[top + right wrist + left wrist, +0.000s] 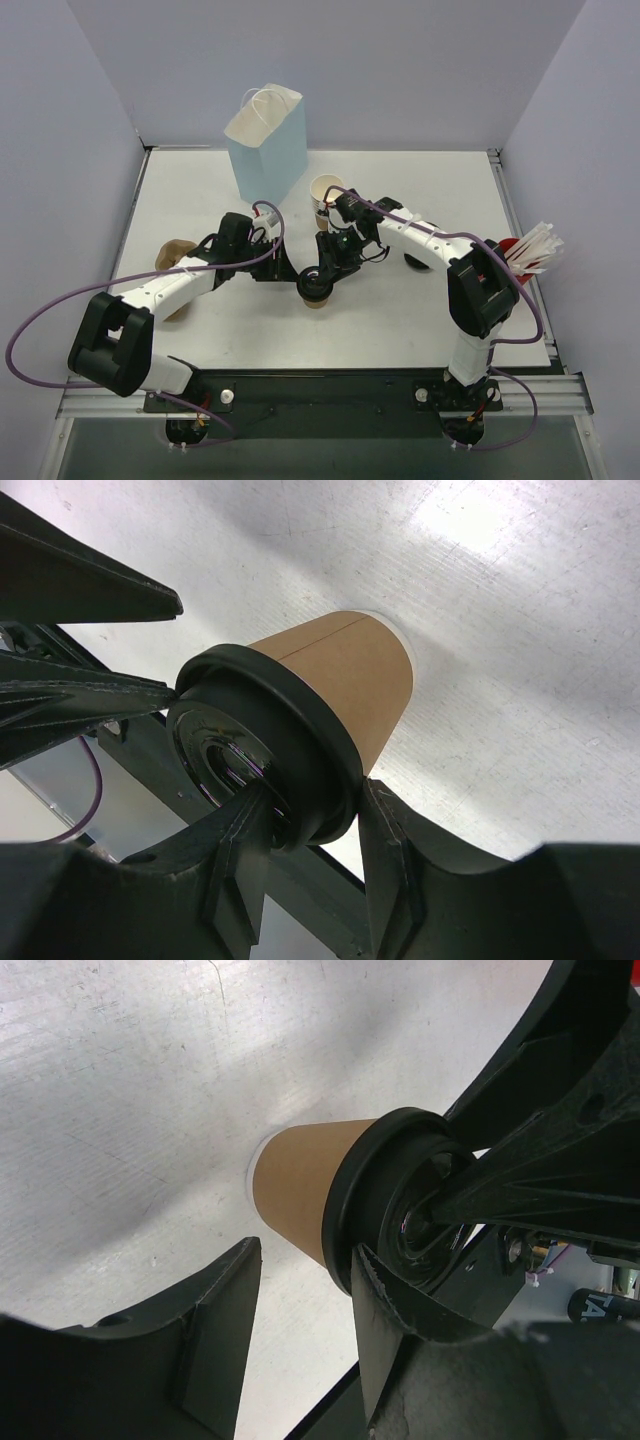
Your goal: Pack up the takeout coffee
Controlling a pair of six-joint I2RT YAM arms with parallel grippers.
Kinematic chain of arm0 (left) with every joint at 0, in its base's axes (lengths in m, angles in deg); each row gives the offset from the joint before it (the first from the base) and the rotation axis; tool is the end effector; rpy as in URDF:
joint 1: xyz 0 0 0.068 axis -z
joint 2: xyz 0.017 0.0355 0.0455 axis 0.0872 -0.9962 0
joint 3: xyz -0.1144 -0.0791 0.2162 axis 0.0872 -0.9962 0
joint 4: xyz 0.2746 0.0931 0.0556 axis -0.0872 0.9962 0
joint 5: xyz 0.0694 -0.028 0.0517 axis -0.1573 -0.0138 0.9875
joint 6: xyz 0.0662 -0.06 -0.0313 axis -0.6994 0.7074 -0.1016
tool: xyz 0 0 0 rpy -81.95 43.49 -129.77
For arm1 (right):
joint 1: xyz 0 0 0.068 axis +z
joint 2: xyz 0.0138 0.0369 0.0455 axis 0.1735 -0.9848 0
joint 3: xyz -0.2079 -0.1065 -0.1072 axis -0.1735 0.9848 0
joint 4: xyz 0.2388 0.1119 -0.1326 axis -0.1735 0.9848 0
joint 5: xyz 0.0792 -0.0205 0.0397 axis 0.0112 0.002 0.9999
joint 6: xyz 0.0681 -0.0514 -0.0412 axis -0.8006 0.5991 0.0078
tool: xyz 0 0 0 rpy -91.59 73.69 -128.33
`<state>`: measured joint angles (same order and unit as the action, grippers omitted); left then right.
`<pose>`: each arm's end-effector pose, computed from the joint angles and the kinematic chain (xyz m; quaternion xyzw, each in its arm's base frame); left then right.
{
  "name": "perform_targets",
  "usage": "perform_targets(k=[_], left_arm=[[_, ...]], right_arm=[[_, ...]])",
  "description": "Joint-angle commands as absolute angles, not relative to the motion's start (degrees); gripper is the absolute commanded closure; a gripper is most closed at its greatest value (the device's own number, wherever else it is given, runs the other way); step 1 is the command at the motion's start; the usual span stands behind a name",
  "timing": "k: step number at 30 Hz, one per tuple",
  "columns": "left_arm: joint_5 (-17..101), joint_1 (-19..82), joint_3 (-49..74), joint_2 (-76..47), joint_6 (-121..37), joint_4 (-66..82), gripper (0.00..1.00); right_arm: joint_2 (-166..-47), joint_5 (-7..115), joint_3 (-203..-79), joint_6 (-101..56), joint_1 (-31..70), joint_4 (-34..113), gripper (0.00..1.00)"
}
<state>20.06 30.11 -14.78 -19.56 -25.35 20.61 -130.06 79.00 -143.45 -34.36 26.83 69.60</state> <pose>0.2949 -0.1854 0.1384 0.0755 0.8974 -0.3760 0.2182 0.3249 0.3002 0.1607 -0.2245 0.8966 0.3627 0.1192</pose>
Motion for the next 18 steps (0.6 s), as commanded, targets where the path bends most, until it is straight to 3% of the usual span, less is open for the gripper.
perform_targets(k=[1, 18], left_arm=[[19.03, 30.23, -14.64, -17.69, -26.14, 19.12, 0.49], [22.20, 31.02, -18.68, -19.44, -26.14, 17.28, 0.49]], right_arm=[[-134.82, 71.14, -139.68, -32.80, 28.07, 75.31, 0.65], [-135.08, 71.14, -138.89, -33.85, 28.07, 74.88, 0.66]])
